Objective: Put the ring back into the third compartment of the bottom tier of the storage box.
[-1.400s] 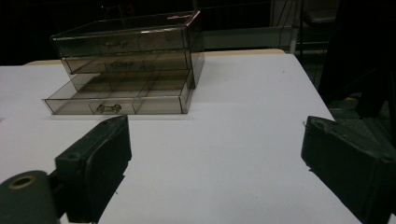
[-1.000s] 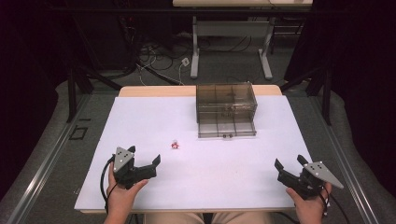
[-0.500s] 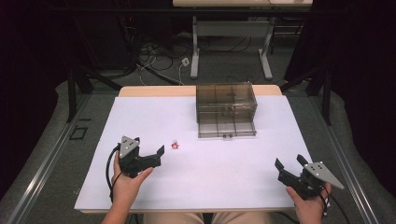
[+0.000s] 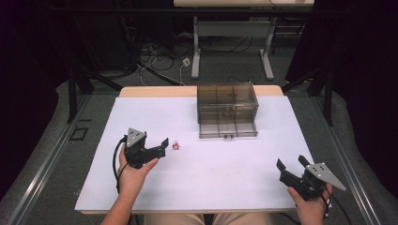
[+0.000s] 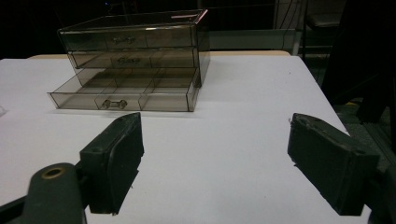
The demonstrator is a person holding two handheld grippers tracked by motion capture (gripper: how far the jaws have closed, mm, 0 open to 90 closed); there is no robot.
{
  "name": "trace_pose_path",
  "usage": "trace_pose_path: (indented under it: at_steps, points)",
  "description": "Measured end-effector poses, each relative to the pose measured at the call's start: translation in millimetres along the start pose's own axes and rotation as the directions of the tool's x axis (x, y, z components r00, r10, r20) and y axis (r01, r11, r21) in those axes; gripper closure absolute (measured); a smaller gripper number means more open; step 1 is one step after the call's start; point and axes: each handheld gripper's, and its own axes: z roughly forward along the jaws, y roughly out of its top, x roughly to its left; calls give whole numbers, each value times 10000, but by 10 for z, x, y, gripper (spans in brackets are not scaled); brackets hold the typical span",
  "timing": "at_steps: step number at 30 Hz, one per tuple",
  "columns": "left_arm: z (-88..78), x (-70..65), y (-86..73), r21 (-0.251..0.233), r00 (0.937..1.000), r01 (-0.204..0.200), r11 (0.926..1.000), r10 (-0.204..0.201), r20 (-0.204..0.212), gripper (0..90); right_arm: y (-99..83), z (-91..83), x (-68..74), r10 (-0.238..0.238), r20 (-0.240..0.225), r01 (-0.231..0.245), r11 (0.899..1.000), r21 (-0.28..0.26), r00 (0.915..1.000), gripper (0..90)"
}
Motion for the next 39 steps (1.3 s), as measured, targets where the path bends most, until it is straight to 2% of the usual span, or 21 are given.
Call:
trace_pose_path:
  at_steps: [1, 7, 13, 17, 22, 31, 39]
  points:
    - [20, -8, 5, 7, 9999, 138, 9999, -138, 12, 122, -1, -3, -1, 24, 13, -24, 10000, 52, 10000, 178]
    - [133, -23, 46, 269, 9992, 372, 9989, -376, 118, 156, -7, 12, -16, 58, 10, -59, 9999, 105, 10000, 178]
    - [222, -51, 96, 476, 9996, 242, 9986, -247, 98, 162, -15, 21, -29, 148, 29, -149, 9997, 178, 9999, 178]
    - [263, -59, 128, 546, 9992, 380, 9978, -385, 94, 163, -17, 25, -34, 178, 44, -179, 9997, 162, 9998, 178]
    - [311, -64, 161, 733, 9995, 323, 9968, -326, 38, 167, -18, 24, -40, 257, 65, -259, 9994, 245, 9996, 178]
    - [413, -64, 194, 789, 9997, 237, 9966, -235, -32, 184, -23, 35, -49, 351, 43, -352, 9988, 332, 9994, 178]
    - [505, -64, 175, 994, 9987, 495, 9938, -481, -167, 190, -31, 50, -56, 342, 54, -344, 9989, 314, 9994, 178]
